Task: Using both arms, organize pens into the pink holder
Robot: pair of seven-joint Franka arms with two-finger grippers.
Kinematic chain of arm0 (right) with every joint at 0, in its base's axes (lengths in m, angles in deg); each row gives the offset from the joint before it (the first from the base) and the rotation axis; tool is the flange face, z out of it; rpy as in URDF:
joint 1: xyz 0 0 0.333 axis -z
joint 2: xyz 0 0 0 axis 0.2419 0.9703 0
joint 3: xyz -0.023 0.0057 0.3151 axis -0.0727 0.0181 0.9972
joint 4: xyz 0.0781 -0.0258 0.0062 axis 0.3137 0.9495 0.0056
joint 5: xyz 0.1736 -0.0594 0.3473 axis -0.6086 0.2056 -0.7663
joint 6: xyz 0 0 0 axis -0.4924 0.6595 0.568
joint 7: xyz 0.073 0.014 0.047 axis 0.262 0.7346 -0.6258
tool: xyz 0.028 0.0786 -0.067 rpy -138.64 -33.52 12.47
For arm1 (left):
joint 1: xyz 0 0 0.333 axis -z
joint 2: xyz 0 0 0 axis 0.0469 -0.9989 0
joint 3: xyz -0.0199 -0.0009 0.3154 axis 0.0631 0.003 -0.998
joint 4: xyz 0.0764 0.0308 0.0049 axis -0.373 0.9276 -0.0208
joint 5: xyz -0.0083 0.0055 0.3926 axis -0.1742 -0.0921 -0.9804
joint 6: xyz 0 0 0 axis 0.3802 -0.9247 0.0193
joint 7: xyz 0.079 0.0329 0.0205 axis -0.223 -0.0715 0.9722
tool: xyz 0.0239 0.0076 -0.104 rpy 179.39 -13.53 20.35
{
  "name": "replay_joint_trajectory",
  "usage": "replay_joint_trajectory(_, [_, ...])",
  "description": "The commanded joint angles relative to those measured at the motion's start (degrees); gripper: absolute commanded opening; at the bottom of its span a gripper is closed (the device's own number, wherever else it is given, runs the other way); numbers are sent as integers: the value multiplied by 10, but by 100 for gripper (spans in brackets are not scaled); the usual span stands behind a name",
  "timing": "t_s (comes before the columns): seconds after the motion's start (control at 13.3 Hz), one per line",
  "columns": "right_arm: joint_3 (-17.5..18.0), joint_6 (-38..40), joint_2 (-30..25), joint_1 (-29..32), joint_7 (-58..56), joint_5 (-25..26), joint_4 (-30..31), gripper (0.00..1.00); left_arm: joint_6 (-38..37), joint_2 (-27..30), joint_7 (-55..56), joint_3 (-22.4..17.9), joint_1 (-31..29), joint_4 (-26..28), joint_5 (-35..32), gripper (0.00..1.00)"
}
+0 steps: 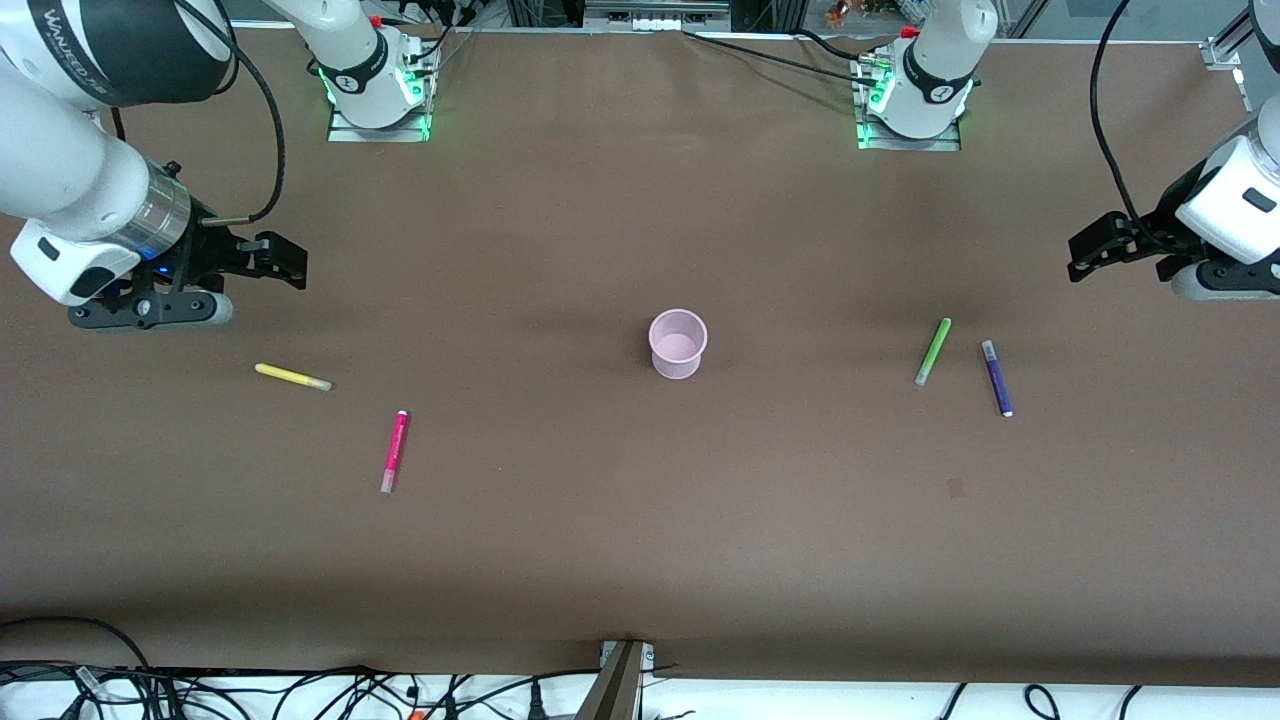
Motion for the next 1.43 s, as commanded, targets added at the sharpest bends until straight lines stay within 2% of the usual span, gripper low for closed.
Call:
replay_joint_trajectory(0.0, [3,-8,2,4,6,0,-11,100,-21,-14,-11,-1,4,-28,-13,100])
replay_joint_trajectory(0.75, [-2,-4,3,7,9,-3,-9,100,-28,-46,-8,-10,-9,-29,-15,100])
replay_joint_trajectory(1.05, [-2,-3,3,7,9,-3,-8,100,-19,-127,-13,-10,-52,-15,-20,100])
replay_joint_trajectory(1.35, [-4,-7,2,6,10,-5,-8,100,122,-191,-11,-10,-60,51,-20,100])
